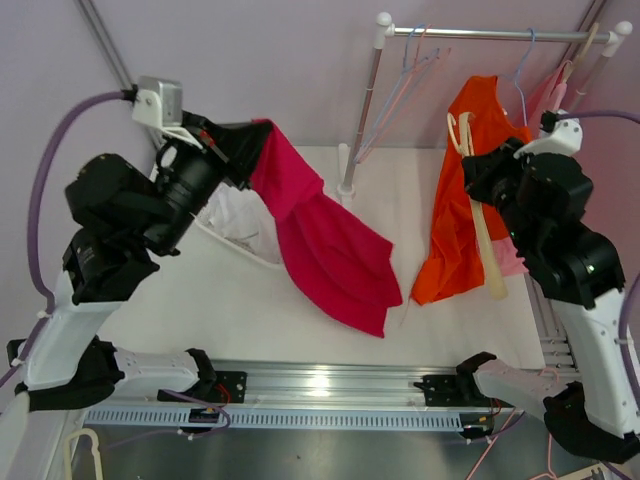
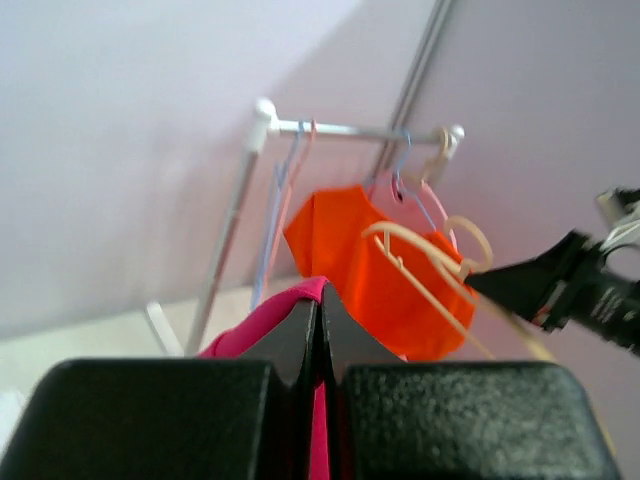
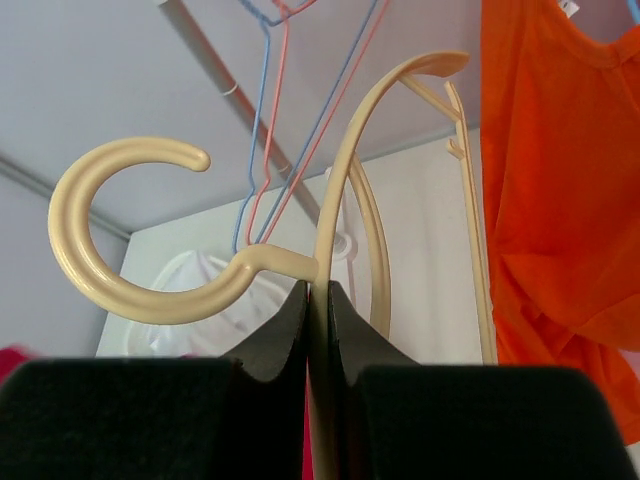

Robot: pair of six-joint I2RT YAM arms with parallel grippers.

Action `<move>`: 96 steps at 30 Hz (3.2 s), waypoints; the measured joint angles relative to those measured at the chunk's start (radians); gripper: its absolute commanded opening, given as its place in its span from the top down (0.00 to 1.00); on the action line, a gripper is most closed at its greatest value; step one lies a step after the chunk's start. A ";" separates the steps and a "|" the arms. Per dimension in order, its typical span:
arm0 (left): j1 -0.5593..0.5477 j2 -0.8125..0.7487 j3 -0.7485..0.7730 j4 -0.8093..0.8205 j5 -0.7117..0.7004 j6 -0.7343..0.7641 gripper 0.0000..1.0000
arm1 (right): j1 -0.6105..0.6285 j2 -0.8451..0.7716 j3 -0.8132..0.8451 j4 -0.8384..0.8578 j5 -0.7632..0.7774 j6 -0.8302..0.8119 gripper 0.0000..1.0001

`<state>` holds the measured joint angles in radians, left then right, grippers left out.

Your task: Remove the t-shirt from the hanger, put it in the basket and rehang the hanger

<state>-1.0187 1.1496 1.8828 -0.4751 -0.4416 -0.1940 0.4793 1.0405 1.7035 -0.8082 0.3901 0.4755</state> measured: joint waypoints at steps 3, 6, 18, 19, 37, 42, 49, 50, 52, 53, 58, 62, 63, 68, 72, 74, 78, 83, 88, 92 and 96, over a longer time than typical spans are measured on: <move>0.052 0.077 0.142 0.031 0.026 0.064 0.99 | -0.016 0.059 -0.003 0.068 0.046 -0.018 1.00; 0.128 0.155 0.257 0.087 0.068 0.124 0.99 | -0.066 0.108 0.001 0.132 0.051 -0.022 1.00; 0.537 0.509 0.585 0.117 0.422 0.008 0.99 | -0.320 0.455 0.259 0.244 -0.221 0.029 1.00; 0.551 0.520 0.592 0.121 0.446 -0.003 0.99 | -0.335 0.489 0.286 0.252 -0.256 0.035 1.00; 0.959 0.676 0.680 0.354 0.816 -0.336 0.99 | -0.420 0.774 0.496 0.360 -0.513 0.135 1.00; 0.941 0.690 0.679 0.401 0.865 -0.385 1.00 | -0.430 0.800 0.546 0.388 -0.525 0.146 1.00; 0.857 0.634 0.652 0.510 0.896 -0.370 0.99 | -0.464 0.861 0.607 0.415 -0.548 0.181 1.00; 0.855 0.629 0.651 0.526 0.892 -0.362 0.99 | -0.467 0.878 0.624 0.418 -0.553 0.185 1.00; 0.859 0.627 0.651 0.565 0.869 -0.350 0.99 | -0.470 0.902 0.637 0.418 -0.561 0.193 1.00; 0.864 0.636 0.651 0.584 0.854 -0.347 0.99 | -0.470 0.911 0.637 0.417 -0.566 0.198 1.00; 0.912 0.743 0.648 0.598 0.770 -0.374 0.99 | -0.465 0.924 0.637 0.407 -0.595 0.205 1.00; 0.935 0.827 0.497 0.419 0.684 -0.390 0.99 | -0.466 0.910 0.602 0.420 -0.610 0.205 1.00; 0.937 0.845 0.454 0.356 0.666 -0.395 0.99 | -0.466 0.900 0.579 0.427 -0.612 0.205 1.00; 0.937 0.945 0.336 0.009 0.571 -0.449 0.99 | -0.467 0.848 0.481 0.461 -0.612 0.206 1.00; 0.937 0.960 0.280 -0.203 0.519 -0.515 1.00 | -0.467 0.809 0.428 0.478 -0.608 0.206 1.00; 0.937 0.941 0.215 -0.249 0.495 -0.552 1.00 | -0.468 0.790 0.398 0.495 -0.606 0.208 1.00; 0.935 0.870 -0.015 -0.295 0.476 -0.604 0.99 | -0.468 0.772 0.372 0.508 -0.600 0.209 1.00; 0.896 0.698 -0.366 -0.286 0.403 -0.649 0.99 | -0.468 0.766 0.366 0.509 -0.592 0.208 1.00; 0.786 0.390 -0.642 -0.204 0.338 -0.667 0.99 | -0.468 0.760 0.359 0.510 -0.589 0.206 1.00; 0.785 0.346 -0.642 -0.188 0.344 -0.672 0.99 | -0.468 0.751 0.352 0.508 -0.589 0.205 1.00; 0.797 0.499 -0.560 -0.200 0.364 -0.662 0.29 | -0.468 0.751 0.352 0.508 -0.590 0.206 0.84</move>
<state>-0.2222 1.6482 1.3224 -0.6750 -0.0772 -0.8562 0.0109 1.7912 2.0556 -0.3000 -0.2001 0.6811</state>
